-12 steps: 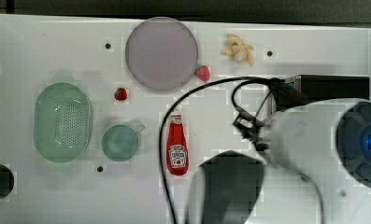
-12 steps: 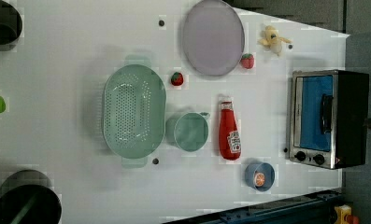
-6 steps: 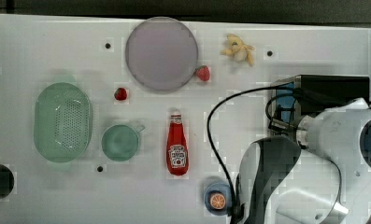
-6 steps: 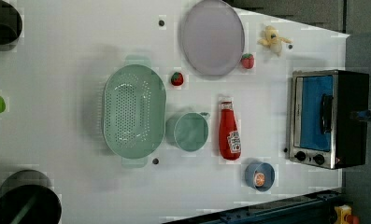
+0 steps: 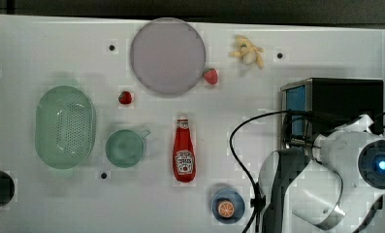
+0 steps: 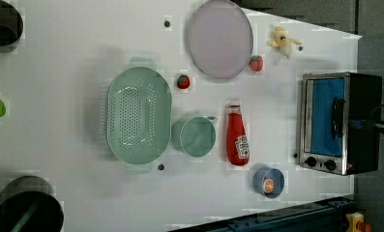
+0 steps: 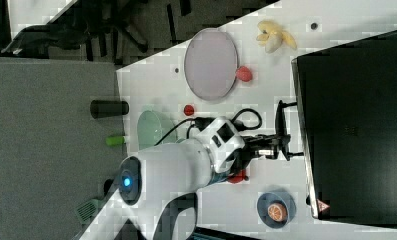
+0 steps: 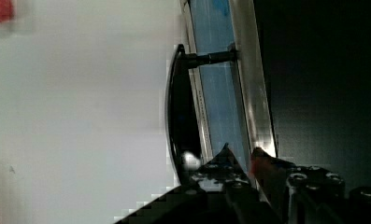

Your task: Flap open oven.

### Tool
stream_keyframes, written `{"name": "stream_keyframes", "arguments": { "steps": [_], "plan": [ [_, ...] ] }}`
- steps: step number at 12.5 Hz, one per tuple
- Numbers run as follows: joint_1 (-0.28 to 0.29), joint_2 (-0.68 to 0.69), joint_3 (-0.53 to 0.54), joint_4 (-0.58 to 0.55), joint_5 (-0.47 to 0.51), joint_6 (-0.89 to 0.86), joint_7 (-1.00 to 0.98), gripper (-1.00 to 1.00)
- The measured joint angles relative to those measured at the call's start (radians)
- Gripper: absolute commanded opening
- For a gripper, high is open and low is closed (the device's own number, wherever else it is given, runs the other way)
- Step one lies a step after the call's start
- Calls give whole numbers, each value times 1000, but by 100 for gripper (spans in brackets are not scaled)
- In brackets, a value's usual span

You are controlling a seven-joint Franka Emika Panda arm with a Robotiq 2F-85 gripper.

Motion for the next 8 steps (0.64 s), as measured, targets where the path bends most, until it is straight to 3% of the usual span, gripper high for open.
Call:
{"name": "stream_keyframes", "arguments": {
  "steps": [8],
  "plan": [
    [9,124,5,0,-3,66,-27,-65]
  ]
}}
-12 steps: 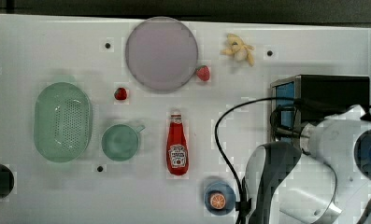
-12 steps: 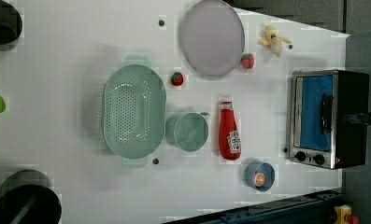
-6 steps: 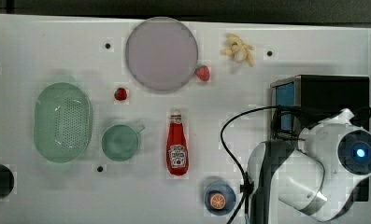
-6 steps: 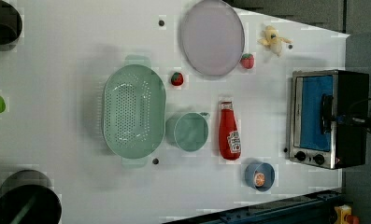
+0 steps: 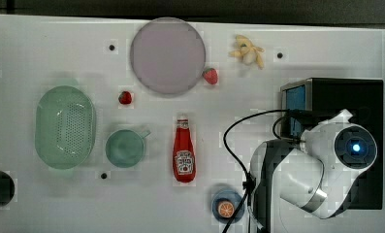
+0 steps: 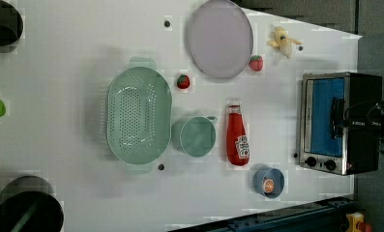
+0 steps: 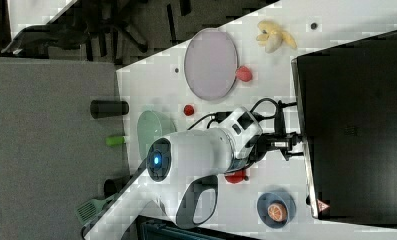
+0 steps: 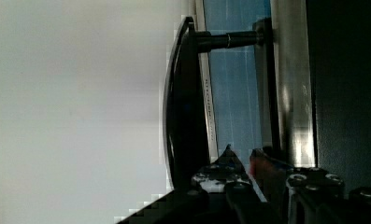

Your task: Flap open oven.

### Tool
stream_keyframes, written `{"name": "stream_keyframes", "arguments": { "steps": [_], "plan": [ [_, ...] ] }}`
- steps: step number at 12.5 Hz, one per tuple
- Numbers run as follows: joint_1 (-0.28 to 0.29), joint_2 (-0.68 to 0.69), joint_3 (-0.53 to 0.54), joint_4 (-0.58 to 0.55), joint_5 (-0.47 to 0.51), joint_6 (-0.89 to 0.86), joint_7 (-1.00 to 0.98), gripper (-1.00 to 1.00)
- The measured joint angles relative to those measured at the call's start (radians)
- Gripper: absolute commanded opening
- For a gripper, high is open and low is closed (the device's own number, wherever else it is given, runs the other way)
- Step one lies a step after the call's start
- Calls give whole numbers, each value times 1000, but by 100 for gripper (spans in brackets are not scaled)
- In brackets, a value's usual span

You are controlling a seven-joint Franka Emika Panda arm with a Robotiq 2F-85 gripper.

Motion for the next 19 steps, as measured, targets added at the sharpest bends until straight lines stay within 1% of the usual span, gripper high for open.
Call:
{"name": "stream_keyframes", "arguments": {
  "steps": [2,3,6,9,12,14,15,19],
  "plan": [
    [0,0,-1,0,-7,0,0,-65],
    [1,0,-1,0,-28,0,0,-65],
    [8,0,24,0,-145,0,36,-65],
    [26,3,52,-6,-295,-4,161,-65],
    [55,6,92,-14,-391,-26,284,-65],
    [64,29,142,-16,-487,-38,371,-65],
    [76,46,164,-16,-519,-46,419,-65],
    [170,143,211,-8,-690,-95,682,-65]
  ]
}}
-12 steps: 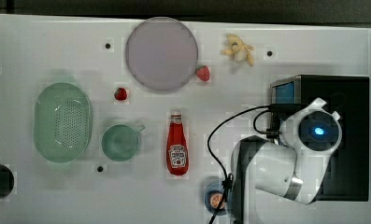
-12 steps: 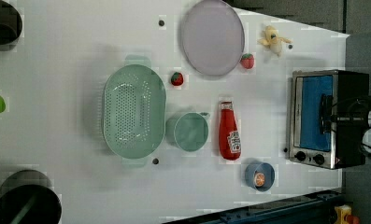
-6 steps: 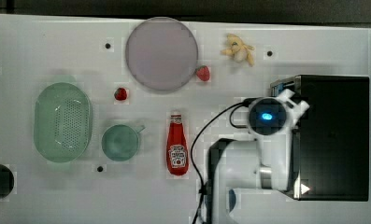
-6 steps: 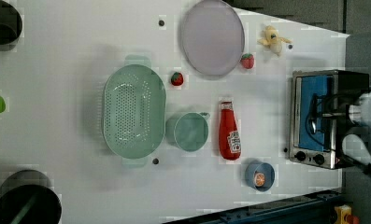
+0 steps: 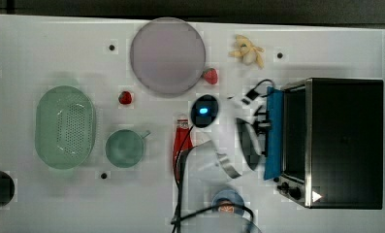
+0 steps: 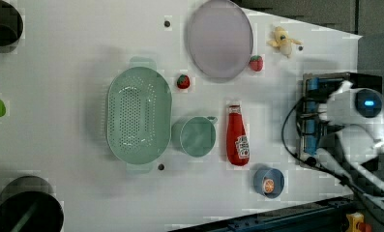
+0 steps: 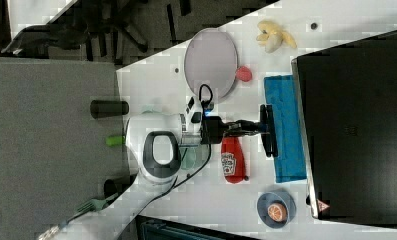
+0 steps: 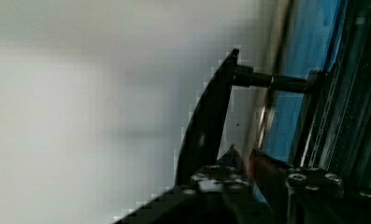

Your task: Flap open oven.

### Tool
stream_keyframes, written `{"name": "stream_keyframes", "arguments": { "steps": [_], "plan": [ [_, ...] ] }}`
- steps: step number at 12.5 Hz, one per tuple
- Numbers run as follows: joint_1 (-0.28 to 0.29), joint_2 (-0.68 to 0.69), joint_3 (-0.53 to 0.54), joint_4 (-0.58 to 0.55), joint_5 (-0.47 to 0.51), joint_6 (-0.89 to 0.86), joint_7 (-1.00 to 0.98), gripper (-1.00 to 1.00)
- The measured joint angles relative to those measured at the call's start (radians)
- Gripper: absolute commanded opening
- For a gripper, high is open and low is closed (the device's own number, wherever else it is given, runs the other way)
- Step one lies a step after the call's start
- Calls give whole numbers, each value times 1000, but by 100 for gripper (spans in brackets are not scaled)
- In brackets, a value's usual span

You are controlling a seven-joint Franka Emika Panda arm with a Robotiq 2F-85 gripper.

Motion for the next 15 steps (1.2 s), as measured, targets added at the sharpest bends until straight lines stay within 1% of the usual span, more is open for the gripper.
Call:
{"name": "stream_keyframes", "arguments": {
  "steps": [1,3,6,8,11,12,13,15],
  "plan": [
    [21,37,16,8,-42,-18,69,-65],
    [71,135,28,41,-80,-27,213,-65],
    [120,258,37,68,-108,-32,373,-65],
    [136,278,40,84,-127,-60,416,-65],
    [140,263,40,96,-118,-58,428,-65],
    [144,248,39,96,-90,-59,430,-65],
    [145,219,38,96,-33,-58,430,-65],
    [145,128,37,102,131,-63,431,-65]
  ]
}}
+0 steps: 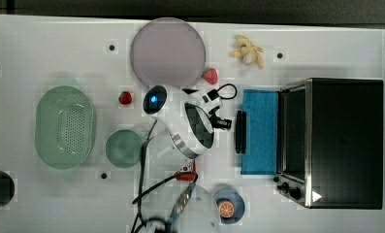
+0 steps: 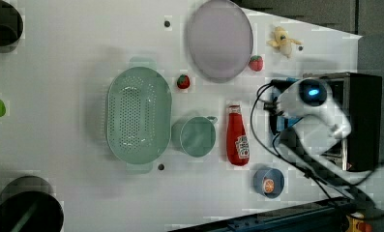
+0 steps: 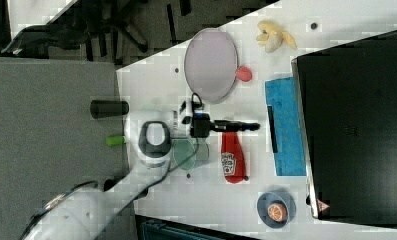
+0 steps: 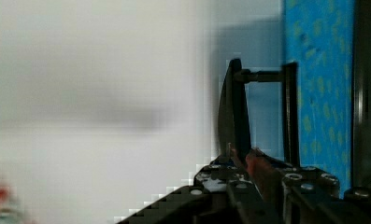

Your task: Flap open oven.

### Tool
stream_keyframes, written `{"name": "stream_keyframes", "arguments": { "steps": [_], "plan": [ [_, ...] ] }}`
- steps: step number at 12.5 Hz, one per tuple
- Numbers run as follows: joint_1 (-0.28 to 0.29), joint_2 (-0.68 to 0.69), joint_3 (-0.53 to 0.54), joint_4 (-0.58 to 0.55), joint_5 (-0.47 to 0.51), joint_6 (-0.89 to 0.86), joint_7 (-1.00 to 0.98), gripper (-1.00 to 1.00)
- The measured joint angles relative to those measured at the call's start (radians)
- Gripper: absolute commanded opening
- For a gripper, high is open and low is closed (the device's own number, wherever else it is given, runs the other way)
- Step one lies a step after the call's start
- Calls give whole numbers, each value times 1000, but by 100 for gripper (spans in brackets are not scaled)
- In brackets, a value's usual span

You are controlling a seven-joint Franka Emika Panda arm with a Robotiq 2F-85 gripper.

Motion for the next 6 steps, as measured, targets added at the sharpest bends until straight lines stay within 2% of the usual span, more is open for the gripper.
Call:
{"name": "stream_keyframes", "arguments": {
  "steps": [6],
  "plan": [
    [-1,-326,-13,49,521,-79,15,-65]
  ]
}}
